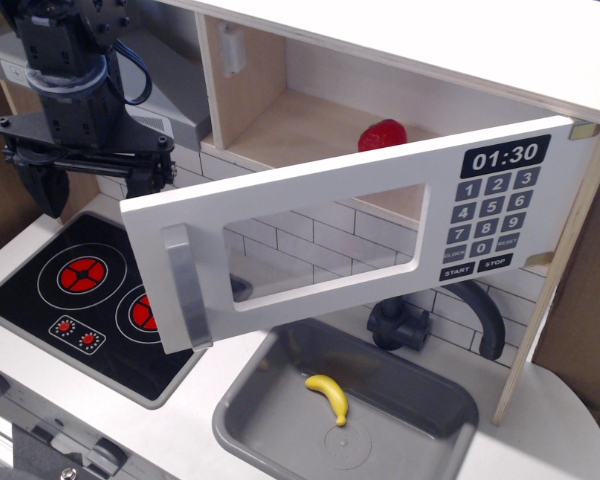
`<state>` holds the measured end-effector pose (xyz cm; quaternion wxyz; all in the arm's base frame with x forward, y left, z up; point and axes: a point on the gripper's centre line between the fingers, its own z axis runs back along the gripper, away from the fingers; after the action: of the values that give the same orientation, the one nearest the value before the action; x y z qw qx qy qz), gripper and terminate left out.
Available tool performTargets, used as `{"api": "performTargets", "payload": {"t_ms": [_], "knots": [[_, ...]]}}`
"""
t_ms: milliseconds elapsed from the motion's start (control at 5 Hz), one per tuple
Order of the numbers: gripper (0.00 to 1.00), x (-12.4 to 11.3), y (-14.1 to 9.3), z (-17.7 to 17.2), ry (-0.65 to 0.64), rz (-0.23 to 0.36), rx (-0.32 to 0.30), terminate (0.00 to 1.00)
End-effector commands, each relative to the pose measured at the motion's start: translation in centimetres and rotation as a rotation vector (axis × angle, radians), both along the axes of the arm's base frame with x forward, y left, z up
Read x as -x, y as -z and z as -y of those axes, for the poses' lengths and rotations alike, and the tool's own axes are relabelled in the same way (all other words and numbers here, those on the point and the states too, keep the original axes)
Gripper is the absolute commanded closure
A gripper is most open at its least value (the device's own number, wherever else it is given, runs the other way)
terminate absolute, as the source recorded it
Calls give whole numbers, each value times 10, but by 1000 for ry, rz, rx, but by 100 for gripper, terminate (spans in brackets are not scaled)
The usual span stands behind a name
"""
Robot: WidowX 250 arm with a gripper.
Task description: Close microwave
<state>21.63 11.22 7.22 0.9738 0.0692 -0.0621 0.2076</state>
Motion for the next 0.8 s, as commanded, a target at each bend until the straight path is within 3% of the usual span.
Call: {"api": "performTargets", "payload": {"t_ms": [0, 200, 600], "knots": [[0, 0, 0, 0, 0, 0, 0, 0], [0, -14, -26, 14, 74, 1, 42, 0], [0, -23, -77, 52, 392, 67, 109, 0]]}}
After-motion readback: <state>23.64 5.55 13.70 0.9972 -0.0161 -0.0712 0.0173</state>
